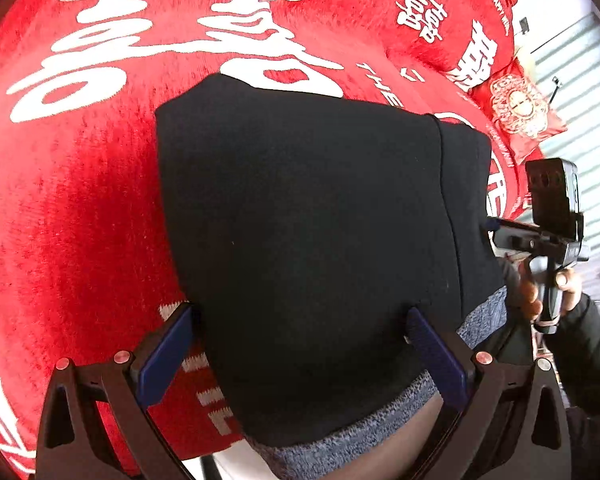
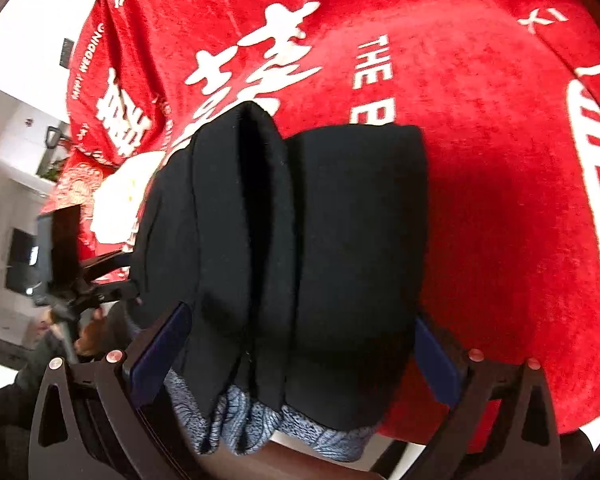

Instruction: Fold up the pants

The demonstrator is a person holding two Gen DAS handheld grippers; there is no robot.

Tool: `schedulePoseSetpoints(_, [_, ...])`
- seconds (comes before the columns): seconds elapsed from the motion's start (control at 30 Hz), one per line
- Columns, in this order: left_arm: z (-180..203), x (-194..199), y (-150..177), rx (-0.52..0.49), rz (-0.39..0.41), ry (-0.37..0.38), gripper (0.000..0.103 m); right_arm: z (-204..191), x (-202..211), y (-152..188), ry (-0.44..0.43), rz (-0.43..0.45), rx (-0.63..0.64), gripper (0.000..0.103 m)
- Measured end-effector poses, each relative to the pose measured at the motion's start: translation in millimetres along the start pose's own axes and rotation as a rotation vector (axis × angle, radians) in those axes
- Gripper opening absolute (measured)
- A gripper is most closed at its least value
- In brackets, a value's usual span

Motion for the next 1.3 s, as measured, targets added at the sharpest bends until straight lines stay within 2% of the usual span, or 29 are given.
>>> schedulePoseSetpoints(0.07, [3,-2,-2,-0.013,0.004,-0.009,0.103,-11,0,-1,-0.035,0.003,0.027,0.103])
schedulePoseSetpoints(0.17, [5,-4,-1,-0.026,0.024,-0.018,0.103,-5,-11,2,0.005,-0.02,0.06,0.103])
schedulePoseSetpoints(0.27, [5,-1,1,-0.035,0.071,0.007,0.103,-7,-12,-1,0.025,0.008,0.064,0.103])
schedulePoseSetpoints(0.33, [3,1,2,-0.031,0.089,0.016,0.103,-18,-9,-5,-0.027,0.015,0.048,0.103])
schedulePoseSetpoints(0.43, [4,0,1,-0.063,0.077,0.026,0.103,-15,-16,1,0.013,-0.023,0.111,0.103])
schedulePoseSetpoints(0.5, [3,0,0,-0.059,0.067,0.032,0.103,-16,-16,-1,0.017,-0.004,0.102,0.103])
schedulePoseSetpoints(0.53, [4,-1,-2,-0.045,0.056,0.0,0.103,-16,-18,-2,0.028,0.003,0.099,0.103])
schedulePoseSetpoints(0.57, [9,-5,-5,-0.039,0.042,-0.075,0.103,-17,-19,-3,0.043,0.009,0.094,0.103])
schedulePoseSetpoints(0.6, [14,-8,-6,-0.05,0.04,-0.118,0.102,-19,-20,-3,0.063,0.01,0.102,0.103])
schedulePoseSetpoints(0.63, [22,-8,-7,-0.079,0.049,-0.164,0.094,-24,-23,-2,0.09,0.001,0.143,0.103])
schedulePoseSetpoints(0.67, [31,-6,-8,-0.104,0.072,-0.205,0.091,-25,-23,1,0.107,-0.008,0.168,0.102])
schedulePoseSetpoints(0.7, [33,-4,-7,-0.108,0.08,-0.215,0.083,-26,-23,2,0.126,-0.016,0.185,0.1])
schedulePoseSetpoints(0.73, [35,-1,-7,-0.107,0.09,-0.218,0.077,-26,-21,1,0.125,-0.02,0.184,0.097])
schedulePoseSetpoints(0.87, [38,7,-10,-0.118,0.118,-0.217,0.057,-31,-12,-1,0.122,-0.029,0.234,0.075])
schedulePoseSetpoints(0.93, [39,14,-16,-0.112,0.125,-0.202,0.038,-36,-8,-4,0.119,-0.024,0.254,0.065])
schedulePoseSetpoints(1.0, [42,17,-18,-0.137,0.122,-0.217,0.036,-43,-1,-9,0.114,0.003,0.265,0.046])
schedulePoseSetpoints(1.03, [43,16,-16,-0.162,0.118,-0.232,0.036,-45,0,-9,0.116,0.008,0.272,0.044])
schedulePoseSetpoints(1.07, [44,14,-15,-0.184,0.119,-0.233,0.036,-46,0,-9,0.122,0.007,0.283,0.044])
schedulePoseSetpoints(1.1, [41,12,-15,-0.177,0.12,-0.216,0.046,-44,-1,-9,0.117,0.01,0.278,0.045])
schedulePoseSetpoints(1.13, [34,12,-15,-0.138,0.115,-0.207,0.066,-40,-1,-9,0.092,0.008,0.241,0.046])
schedulePoseSetpoints(1.17, [17,10,-17,-0.041,0.108,-0.203,0.081,-36,-1,-10,0.063,0.006,0.206,0.048])
schedulePoseSetpoints(1.2, [6,9,-17,-0.003,0.11,-0.214,0.103,-33,0,-11,0.051,0.009,0.191,0.05])
schedulePoseSetpoints(1.23, [-5,9,-16,0.026,0.128,-0.207,0.103,-30,0,-11,0.041,0.01,0.176,0.052])
schedulePoseSetpoints(1.27, [-12,6,-12,0.058,0.12,-0.129,0.103,-29,-1,-10,0.034,0.008,0.17,0.056])
schedulePoseSetpoints(1.3, [-16,5,-9,0.083,0.114,-0.099,0.103,-29,-2,-9,0.027,0.008,0.177,0.061])
Point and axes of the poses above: each gripper's, at about its wrist camera, not at the fingertips, and x roughly against the way its jaws point, z to its right, y to its underside, the point moved 8 cm from there along -x, roughly the way its jaws point, and after that the axes turned 12 degrees about z, right-handed, at the moved point
